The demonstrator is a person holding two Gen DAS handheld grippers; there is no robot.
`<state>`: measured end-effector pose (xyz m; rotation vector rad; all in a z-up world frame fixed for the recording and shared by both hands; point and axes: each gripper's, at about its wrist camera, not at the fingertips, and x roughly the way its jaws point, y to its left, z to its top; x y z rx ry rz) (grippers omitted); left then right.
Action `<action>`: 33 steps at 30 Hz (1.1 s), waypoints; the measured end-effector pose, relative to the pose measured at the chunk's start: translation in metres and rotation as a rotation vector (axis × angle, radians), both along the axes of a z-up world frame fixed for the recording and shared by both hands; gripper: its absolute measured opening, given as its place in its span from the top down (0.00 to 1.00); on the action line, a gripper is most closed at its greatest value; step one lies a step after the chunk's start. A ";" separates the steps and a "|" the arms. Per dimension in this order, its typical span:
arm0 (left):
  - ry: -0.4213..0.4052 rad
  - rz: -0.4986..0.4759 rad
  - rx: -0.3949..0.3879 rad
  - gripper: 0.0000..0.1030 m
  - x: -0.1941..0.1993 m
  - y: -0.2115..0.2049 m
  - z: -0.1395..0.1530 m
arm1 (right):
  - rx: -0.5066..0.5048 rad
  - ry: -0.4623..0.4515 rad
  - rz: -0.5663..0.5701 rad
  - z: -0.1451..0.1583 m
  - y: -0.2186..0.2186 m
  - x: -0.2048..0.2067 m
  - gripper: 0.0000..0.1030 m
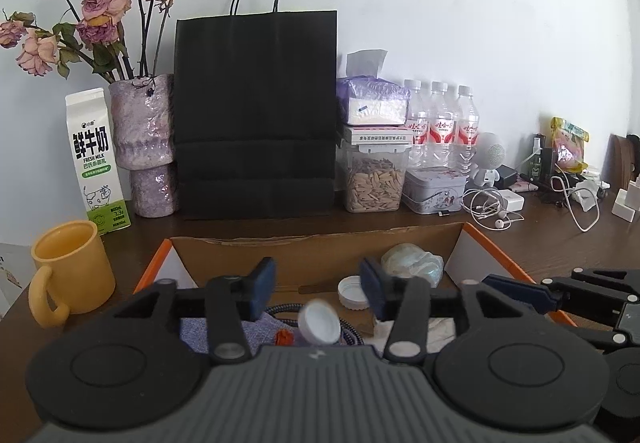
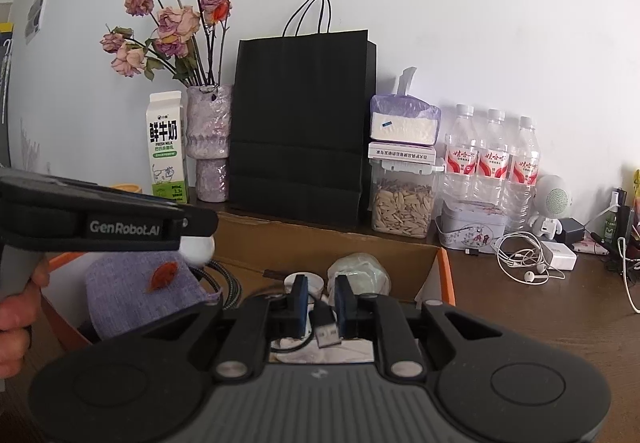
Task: Organize objects
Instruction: 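Open both grippers to drop the cap and cable into the box, then withdraw both grippers from the box back over the table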
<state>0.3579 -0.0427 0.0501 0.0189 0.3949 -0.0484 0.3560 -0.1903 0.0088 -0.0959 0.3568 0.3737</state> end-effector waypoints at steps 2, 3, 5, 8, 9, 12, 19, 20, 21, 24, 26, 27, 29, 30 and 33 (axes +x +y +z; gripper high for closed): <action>-0.020 0.031 0.006 0.06 -0.002 0.001 0.000 | 0.003 0.011 -0.005 -0.001 -0.001 0.001 0.36; -0.028 0.040 0.008 0.01 -0.002 0.002 0.001 | 0.006 0.011 -0.007 -0.001 -0.001 0.000 0.27; -0.039 0.048 0.008 0.00 -0.003 0.003 0.002 | 0.008 0.007 -0.012 -0.002 -0.002 -0.001 0.04; -0.021 0.045 0.008 0.00 -0.001 0.002 0.001 | 0.008 0.009 -0.012 -0.002 -0.002 -0.002 0.00; -0.016 0.046 0.011 0.00 -0.001 0.002 0.000 | 0.007 0.012 -0.015 -0.002 -0.002 -0.002 0.00; -0.010 0.047 0.019 0.00 -0.001 0.000 -0.002 | 0.006 0.019 -0.023 -0.003 -0.003 -0.001 0.00; -0.014 0.045 0.010 0.00 -0.004 0.001 0.000 | 0.010 0.014 -0.032 -0.001 -0.005 -0.004 0.00; -0.015 0.044 0.008 0.00 -0.005 0.001 0.001 | 0.010 0.014 -0.033 -0.001 -0.006 -0.004 0.00; -0.015 0.044 0.007 0.00 -0.005 0.001 0.002 | 0.010 0.013 -0.034 -0.001 -0.006 -0.005 0.00; -0.011 0.039 -0.005 0.00 -0.009 0.002 0.004 | 0.008 0.011 -0.034 0.001 -0.006 -0.006 0.00; -0.005 0.034 -0.014 0.00 -0.012 0.003 0.006 | 0.006 0.010 -0.034 0.002 -0.006 -0.008 0.00; -0.004 0.033 -0.015 0.00 -0.014 0.003 0.007 | 0.004 0.008 -0.034 0.003 -0.006 -0.010 0.00; -0.008 0.030 -0.019 0.00 -0.020 0.003 0.009 | -0.001 0.004 -0.029 0.006 -0.006 -0.015 0.00; -0.010 0.026 -0.021 0.00 -0.024 0.002 0.010 | -0.002 -0.001 -0.026 0.007 -0.006 -0.018 0.00; -0.011 0.021 -0.016 0.00 -0.035 0.000 0.011 | -0.005 -0.013 -0.023 0.010 -0.008 -0.027 0.00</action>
